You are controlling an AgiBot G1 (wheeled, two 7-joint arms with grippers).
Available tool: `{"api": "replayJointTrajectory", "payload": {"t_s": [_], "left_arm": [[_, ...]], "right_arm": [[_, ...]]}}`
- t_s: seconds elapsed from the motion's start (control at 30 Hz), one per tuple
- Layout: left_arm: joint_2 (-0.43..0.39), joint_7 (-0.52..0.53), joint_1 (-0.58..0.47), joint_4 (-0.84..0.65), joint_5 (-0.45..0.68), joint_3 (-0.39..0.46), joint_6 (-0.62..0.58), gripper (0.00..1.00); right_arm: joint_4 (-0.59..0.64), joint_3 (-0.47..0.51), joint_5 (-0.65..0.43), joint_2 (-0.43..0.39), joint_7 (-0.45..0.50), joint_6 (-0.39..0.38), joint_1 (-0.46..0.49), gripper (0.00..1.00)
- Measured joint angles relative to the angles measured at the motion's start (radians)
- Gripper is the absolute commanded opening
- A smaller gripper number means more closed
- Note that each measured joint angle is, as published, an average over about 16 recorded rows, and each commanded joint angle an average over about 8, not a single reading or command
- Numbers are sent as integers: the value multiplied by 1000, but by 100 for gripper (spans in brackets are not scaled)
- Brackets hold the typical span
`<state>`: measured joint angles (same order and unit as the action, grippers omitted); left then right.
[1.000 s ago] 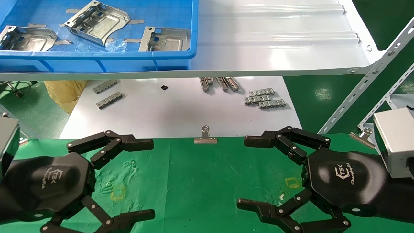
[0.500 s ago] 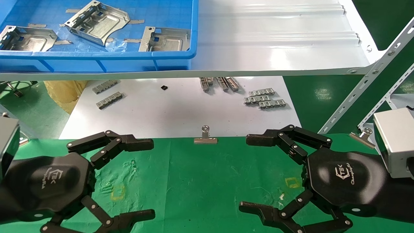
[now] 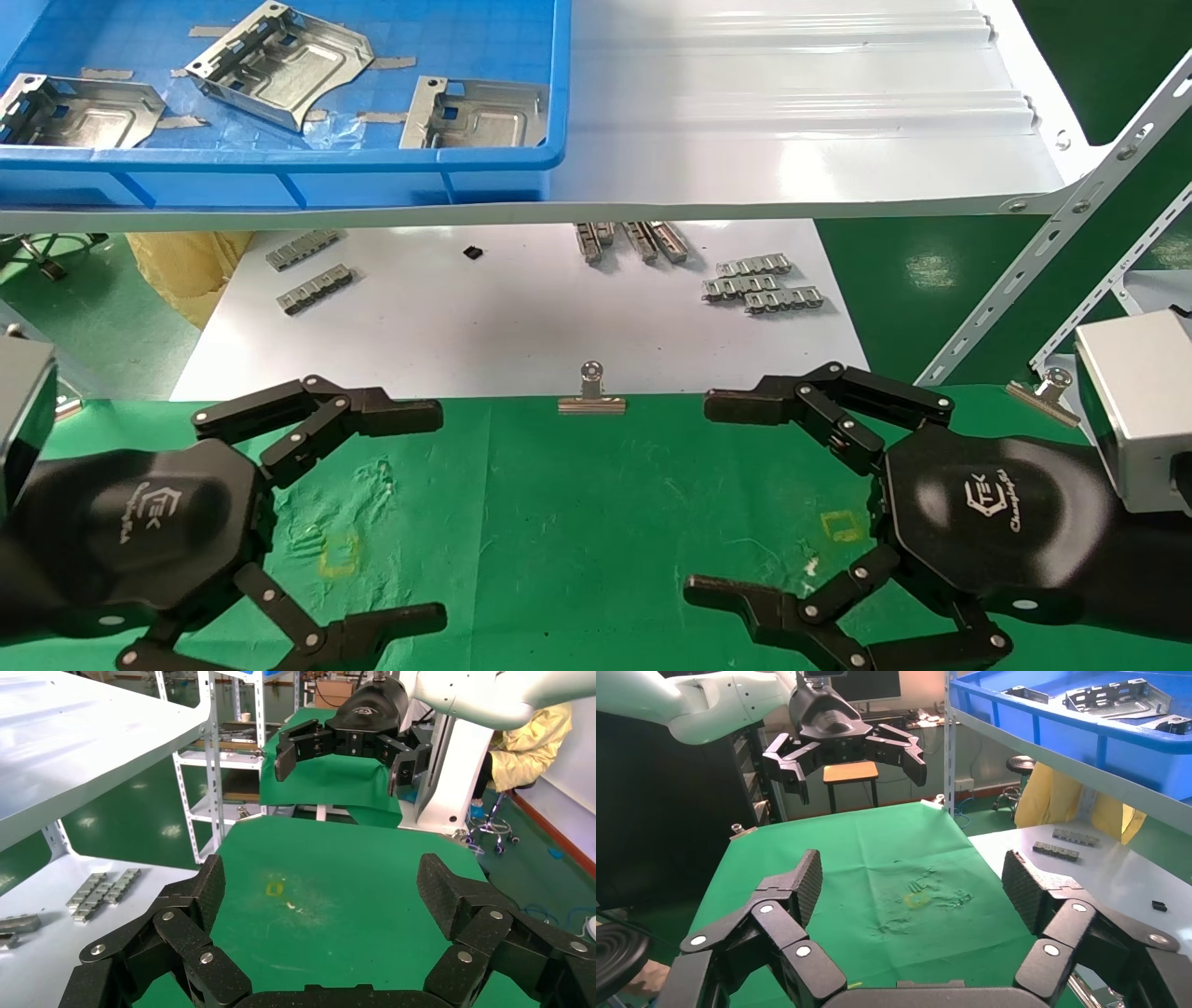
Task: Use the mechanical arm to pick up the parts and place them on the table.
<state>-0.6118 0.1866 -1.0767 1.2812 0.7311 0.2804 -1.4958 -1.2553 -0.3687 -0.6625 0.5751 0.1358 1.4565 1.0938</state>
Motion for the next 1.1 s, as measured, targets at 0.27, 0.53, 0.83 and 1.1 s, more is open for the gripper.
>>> {"api": "replayJointTrajectory", "payload": {"t_s": [0.27,0.53,0.83,1.1], "left_arm": [[0,0,0,0,0,0,0,100],[0,0,0,0,0,0,0,100],[0,0,0,0,0,0,0,100],[0,0,0,0,0,0,0,100]], "right_arm": [[0,0,0,0,0,0,0,0],[0,0,0,0,0,0,0,0],[0,0,0,0,0,0,0,0],[0,0,0,0,0,0,0,0]]}}
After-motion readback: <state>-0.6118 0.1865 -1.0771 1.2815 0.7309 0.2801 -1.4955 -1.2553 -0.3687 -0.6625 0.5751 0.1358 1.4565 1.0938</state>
